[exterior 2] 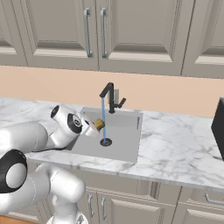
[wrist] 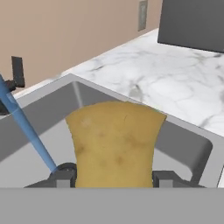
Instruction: Soak the sponge with water for a few seconds and then drop it inside the sink.
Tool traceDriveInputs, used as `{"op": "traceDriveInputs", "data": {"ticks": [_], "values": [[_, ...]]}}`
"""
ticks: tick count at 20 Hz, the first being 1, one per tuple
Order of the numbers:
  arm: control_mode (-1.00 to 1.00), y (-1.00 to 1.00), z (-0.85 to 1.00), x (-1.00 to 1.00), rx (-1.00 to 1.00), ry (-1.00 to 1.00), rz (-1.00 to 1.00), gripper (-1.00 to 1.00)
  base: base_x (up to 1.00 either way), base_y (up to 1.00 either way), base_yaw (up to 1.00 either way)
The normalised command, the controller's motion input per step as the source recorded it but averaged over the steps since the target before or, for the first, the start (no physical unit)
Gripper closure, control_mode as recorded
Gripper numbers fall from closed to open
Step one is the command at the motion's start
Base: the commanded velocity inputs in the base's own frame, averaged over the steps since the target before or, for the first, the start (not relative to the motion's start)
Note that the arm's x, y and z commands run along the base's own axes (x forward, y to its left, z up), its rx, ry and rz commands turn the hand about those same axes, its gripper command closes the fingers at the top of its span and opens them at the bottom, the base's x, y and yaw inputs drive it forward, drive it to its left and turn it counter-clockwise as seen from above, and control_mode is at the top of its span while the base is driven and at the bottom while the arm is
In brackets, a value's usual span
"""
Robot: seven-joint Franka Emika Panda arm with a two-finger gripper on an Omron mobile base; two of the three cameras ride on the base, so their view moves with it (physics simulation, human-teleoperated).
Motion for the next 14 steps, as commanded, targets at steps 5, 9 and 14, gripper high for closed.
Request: {"op": "traceDriveInputs", "data": {"ticks": [5,9,14], "values": [[-1.0,0.0,0.0,0.2,0.01,0.03,0.0,1.0,0.0,0.0,0.0],[-1.0,0.0,0.0,0.3,0.0,0.0,0.0,1.0,0.0,0.0,0.0],[-1.0,0.0,-0.07,0.37,0.0,0.0,0.0,1.0,0.0,0.0,0.0]]}}
